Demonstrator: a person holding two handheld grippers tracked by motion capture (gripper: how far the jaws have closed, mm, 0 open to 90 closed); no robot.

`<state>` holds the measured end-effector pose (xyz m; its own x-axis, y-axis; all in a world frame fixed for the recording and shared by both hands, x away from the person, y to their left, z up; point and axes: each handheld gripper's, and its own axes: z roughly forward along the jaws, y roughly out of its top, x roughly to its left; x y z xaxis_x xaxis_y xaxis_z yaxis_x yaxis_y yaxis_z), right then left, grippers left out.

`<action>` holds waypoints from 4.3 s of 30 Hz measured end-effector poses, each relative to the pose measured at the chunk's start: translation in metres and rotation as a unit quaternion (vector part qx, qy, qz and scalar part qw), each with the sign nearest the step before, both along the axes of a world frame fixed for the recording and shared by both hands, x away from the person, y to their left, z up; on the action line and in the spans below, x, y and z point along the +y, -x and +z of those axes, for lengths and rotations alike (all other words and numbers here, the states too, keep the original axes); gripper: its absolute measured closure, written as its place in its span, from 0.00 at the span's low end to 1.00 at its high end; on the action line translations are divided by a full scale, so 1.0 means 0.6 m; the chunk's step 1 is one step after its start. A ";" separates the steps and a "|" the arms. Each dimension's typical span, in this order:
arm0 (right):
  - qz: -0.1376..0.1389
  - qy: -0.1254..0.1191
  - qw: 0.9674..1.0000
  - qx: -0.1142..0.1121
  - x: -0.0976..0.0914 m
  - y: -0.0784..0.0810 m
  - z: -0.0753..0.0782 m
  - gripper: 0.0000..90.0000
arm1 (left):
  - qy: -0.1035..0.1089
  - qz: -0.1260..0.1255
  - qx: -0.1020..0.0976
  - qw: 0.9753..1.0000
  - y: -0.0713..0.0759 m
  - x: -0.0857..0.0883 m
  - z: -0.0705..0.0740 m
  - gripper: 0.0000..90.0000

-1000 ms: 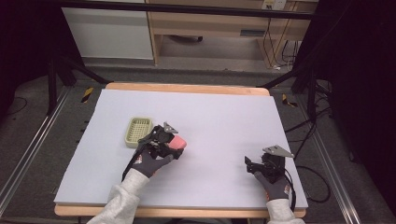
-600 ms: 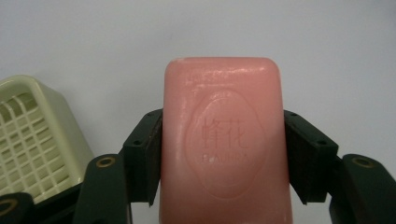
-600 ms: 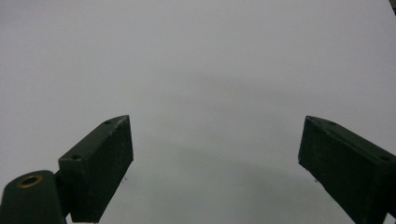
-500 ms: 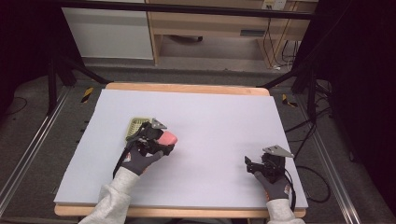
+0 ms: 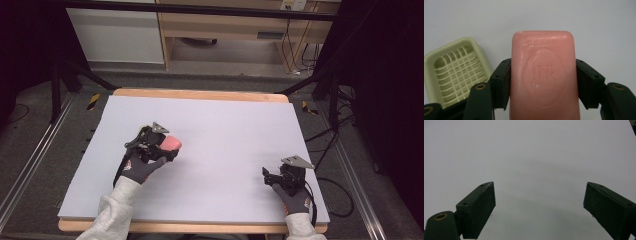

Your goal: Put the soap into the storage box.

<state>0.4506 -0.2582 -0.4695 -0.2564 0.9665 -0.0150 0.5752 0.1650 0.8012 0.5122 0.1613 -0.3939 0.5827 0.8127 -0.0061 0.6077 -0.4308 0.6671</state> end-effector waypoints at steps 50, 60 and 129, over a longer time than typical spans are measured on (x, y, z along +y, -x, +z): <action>0.004 -0.001 1.000 0.001 0.002 -0.002 -0.001 0.12 | -0.005 0.103 -0.004 0.995 -0.071 0.081 -0.010 0.41; 0.005 -0.001 1.000 0.000 0.002 -0.002 -0.001 0.12 | -0.002 0.112 -0.004 0.994 -0.080 0.083 -0.016 0.41; 0.005 0.005 1.000 0.003 0.004 -0.003 -0.002 0.12 | -0.017 0.157 0.017 0.987 -0.102 0.096 -0.077 0.41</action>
<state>0.4523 -0.2555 -0.4708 -0.2668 0.9635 -0.0232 0.5775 0.1791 0.7965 0.5733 0.2189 -0.4404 0.3011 0.9535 0.0089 0.7373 -0.2387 0.6320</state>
